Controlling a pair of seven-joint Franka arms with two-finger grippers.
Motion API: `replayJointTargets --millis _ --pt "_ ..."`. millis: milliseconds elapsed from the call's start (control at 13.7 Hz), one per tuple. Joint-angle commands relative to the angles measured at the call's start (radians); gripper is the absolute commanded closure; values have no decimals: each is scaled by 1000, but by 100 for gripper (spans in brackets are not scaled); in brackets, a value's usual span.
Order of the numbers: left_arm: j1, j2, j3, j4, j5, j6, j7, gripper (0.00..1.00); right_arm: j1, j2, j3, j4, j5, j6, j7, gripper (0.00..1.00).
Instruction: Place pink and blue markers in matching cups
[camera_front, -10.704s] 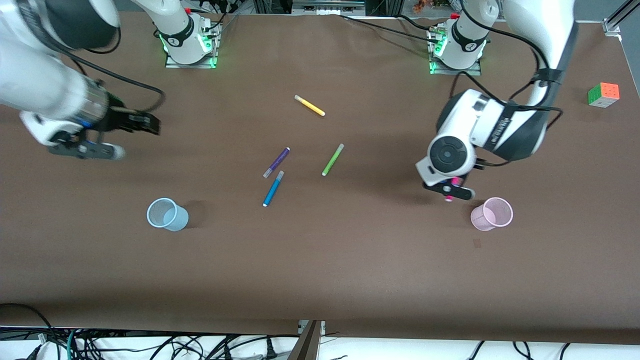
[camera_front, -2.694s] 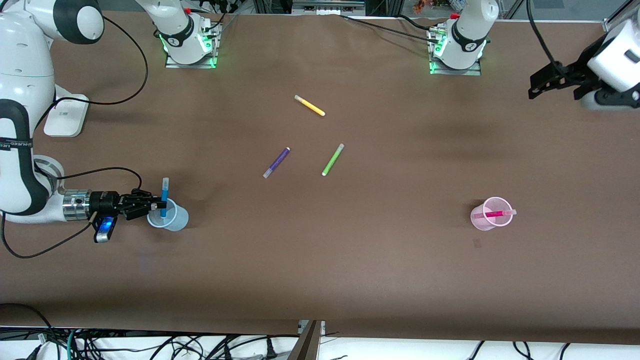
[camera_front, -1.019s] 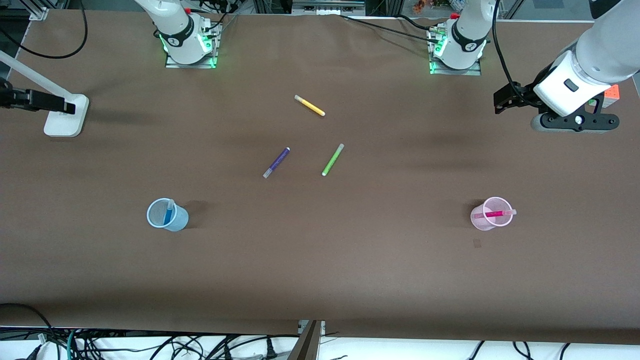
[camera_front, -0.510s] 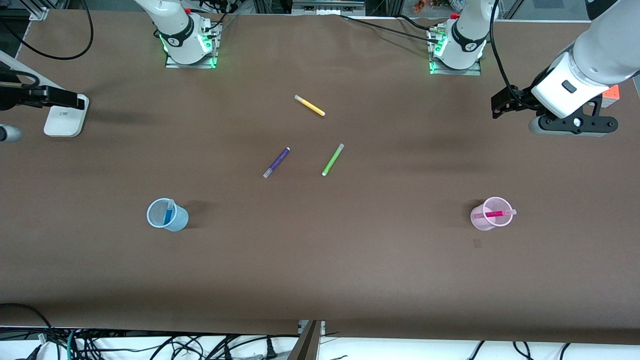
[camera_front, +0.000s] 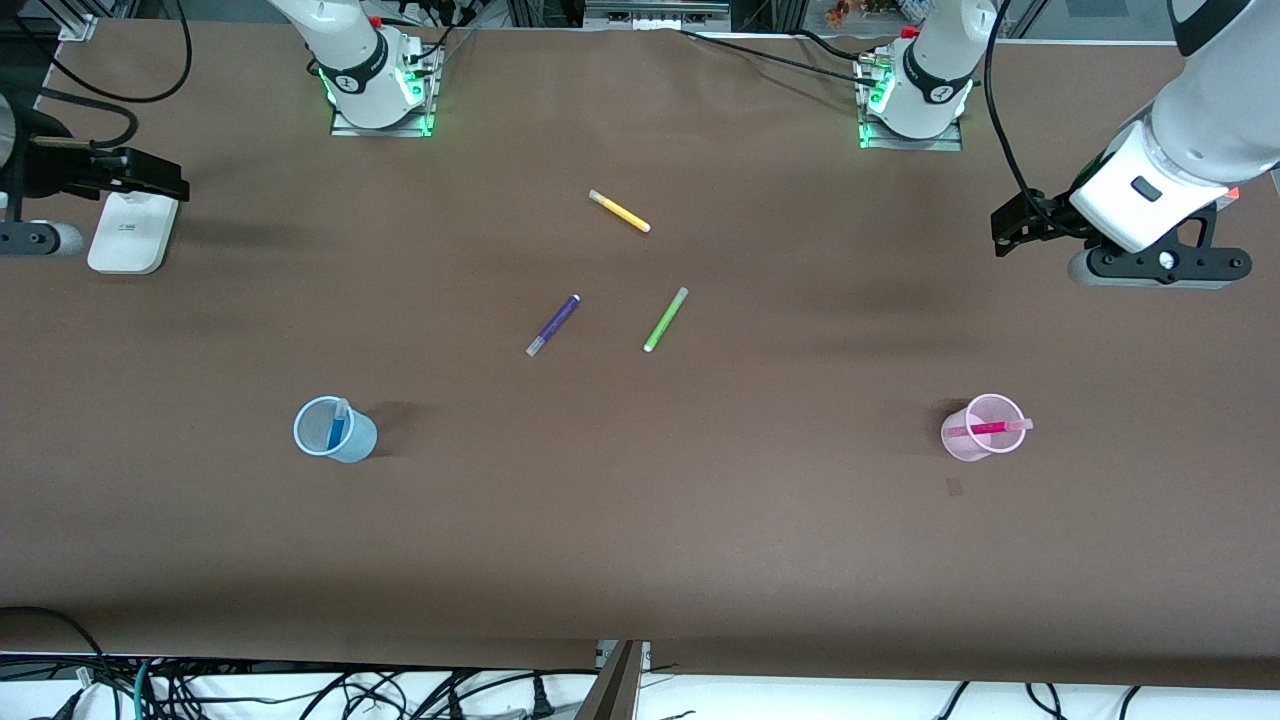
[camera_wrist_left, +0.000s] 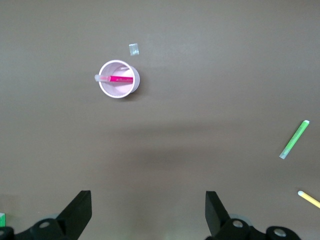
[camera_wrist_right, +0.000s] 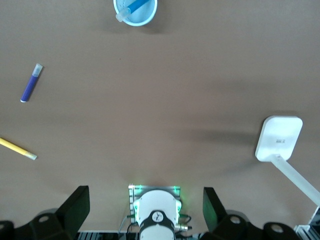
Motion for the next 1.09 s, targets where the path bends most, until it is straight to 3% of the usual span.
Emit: replayJointTargets --millis 0,146,1019 --pt "1 5 -34 37 -7 -15 11 0 45 -106 -20 -138 -15 85 -3 0" --pt "7 -7 -32 35 -10 -19 12 0 127 -106 -109 -136 -9 116 -6 0" --pt "5 -7 -32 35 -8 -19 21 0 131 -107 -92 -95 15 86 -8 0"
